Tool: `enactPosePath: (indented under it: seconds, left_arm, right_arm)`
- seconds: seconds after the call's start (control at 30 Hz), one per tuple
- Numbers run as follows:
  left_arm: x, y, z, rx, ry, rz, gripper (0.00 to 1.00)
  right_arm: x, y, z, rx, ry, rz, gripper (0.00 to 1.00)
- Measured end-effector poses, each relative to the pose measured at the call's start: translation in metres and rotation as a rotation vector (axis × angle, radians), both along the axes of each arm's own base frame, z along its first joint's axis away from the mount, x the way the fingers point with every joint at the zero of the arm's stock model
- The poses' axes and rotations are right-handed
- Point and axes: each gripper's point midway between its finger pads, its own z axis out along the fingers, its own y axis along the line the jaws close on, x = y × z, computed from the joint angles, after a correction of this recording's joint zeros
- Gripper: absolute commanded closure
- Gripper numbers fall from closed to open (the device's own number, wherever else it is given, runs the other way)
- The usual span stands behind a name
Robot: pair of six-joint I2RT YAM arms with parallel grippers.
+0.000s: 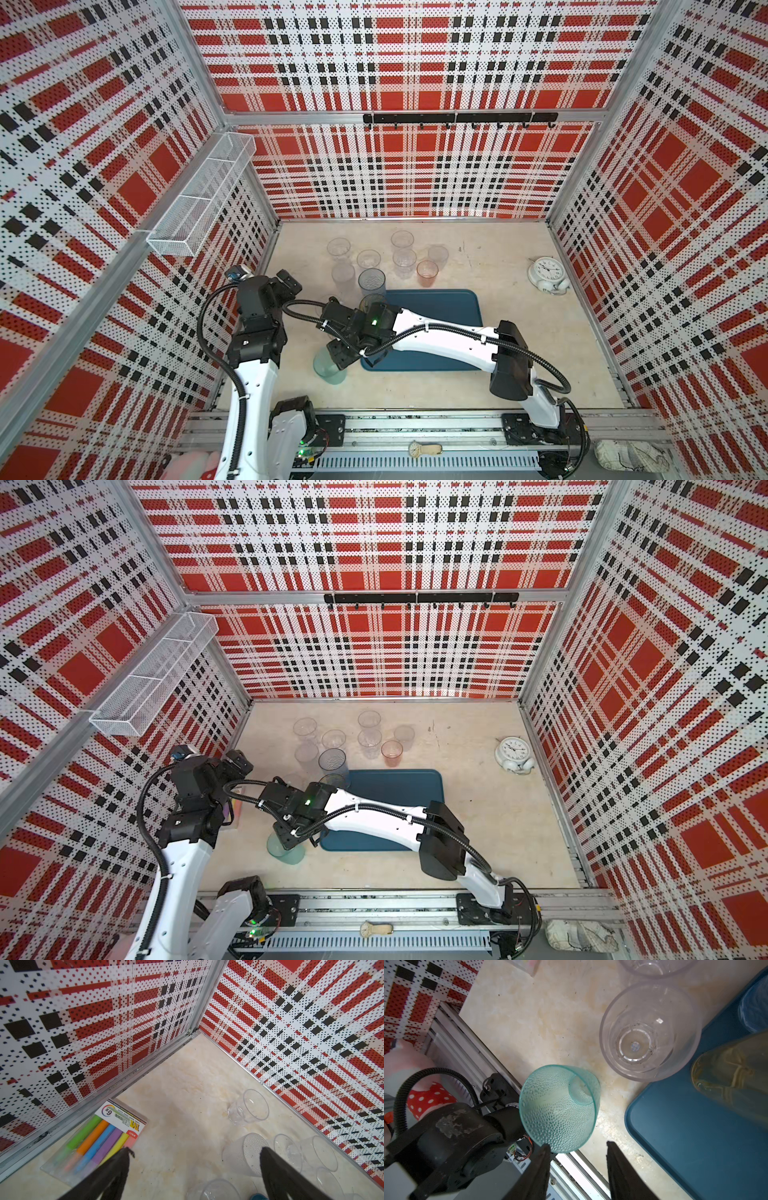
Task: Place the glasses into the tray
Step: Pick up the glass from the bottom-left of the table.
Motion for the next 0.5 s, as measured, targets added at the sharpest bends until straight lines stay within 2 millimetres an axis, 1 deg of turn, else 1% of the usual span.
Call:
enactPosePath:
  seconds: [0.2,0.3,0.4,0.5]
  left_arm:
    - [-0.002,0.000,-0.001,0.001,0.000,0.002,0.00]
    - [-0.003,0.001,-0.001,0.003,-0.002,0.006,0.00]
    - [-0.003,0.001,-0.001,0.004,-0.003,0.007,0.00]
    - [-0.003,0.001,-0.001,0.004,-0.003,0.006,0.00]
  right_arm:
    - [-0.002,0.003,-0.014,-0.023,0.008,0.008,0.59]
    - [0.001,0.010,-0.023,-0.032,0.005,0.009,0.63]
    - [0.005,0.016,-0.032,-0.040,-0.004,0.005,0.69]
    - [0.007,0.017,-0.035,-0.049,-0.014,0.003,0.77]
